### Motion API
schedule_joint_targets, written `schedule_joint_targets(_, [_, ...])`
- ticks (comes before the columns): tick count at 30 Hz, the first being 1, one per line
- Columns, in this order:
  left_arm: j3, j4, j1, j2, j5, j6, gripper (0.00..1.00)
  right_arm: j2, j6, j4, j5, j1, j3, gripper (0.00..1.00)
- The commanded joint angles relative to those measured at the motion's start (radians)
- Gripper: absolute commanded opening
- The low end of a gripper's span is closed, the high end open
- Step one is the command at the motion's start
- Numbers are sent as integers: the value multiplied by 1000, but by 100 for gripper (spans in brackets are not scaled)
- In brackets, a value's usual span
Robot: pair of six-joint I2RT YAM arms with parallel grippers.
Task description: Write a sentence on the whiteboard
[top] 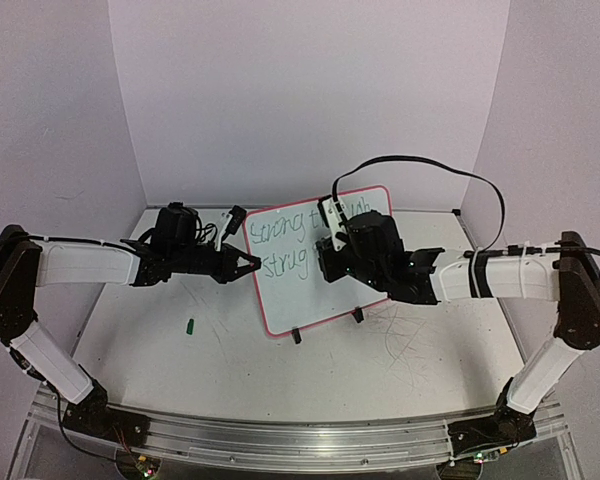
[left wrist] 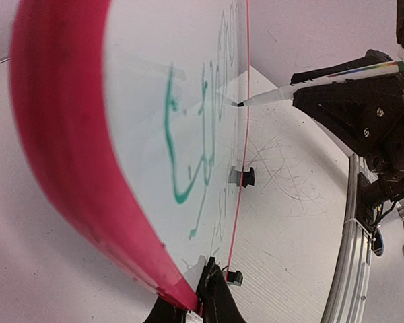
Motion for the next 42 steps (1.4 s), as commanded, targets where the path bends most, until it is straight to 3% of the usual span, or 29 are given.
schedule_joint_targets(1, [22,-70,19,26,-194,106,0,22,8,14,-19,7,19,0])
schedule_joint_targets(18, [27,-71,19,29,-192,106,0,-4,23,-11,5,12,-35,0])
schedule_joint_targets(42, [24,-73,19,27,-195,106,0,5,-12,15,100,0,35,0])
